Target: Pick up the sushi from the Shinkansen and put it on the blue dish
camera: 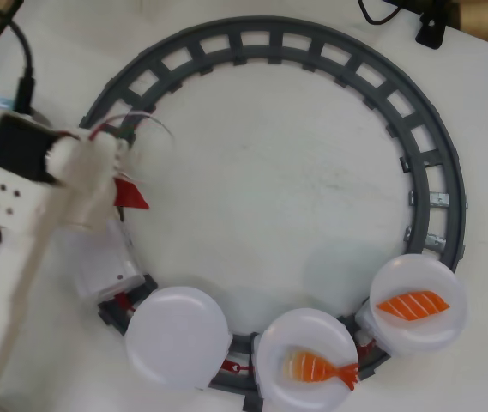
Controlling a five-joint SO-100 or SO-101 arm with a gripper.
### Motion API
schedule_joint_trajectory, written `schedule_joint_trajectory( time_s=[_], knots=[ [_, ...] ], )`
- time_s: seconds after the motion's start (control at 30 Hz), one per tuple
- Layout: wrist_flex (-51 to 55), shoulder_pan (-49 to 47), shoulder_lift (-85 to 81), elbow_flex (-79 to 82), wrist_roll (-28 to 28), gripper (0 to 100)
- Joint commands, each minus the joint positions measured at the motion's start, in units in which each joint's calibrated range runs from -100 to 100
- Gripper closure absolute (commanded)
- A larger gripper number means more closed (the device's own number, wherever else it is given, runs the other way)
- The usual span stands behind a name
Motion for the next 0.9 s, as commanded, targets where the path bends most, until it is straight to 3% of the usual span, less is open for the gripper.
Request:
schedule_joint_trajectory(
  time_s=[0.0, 0.57, 0.87],
  knots=[
    [1.0, -4.36, 1.03, -5.61, -1.44, 97],
    [1.0, -26.37, 12.47, -17.6, -7.14, 97],
    [0.91, -30.07, 25.41, -29.68, -8.08, 97]
  ],
)
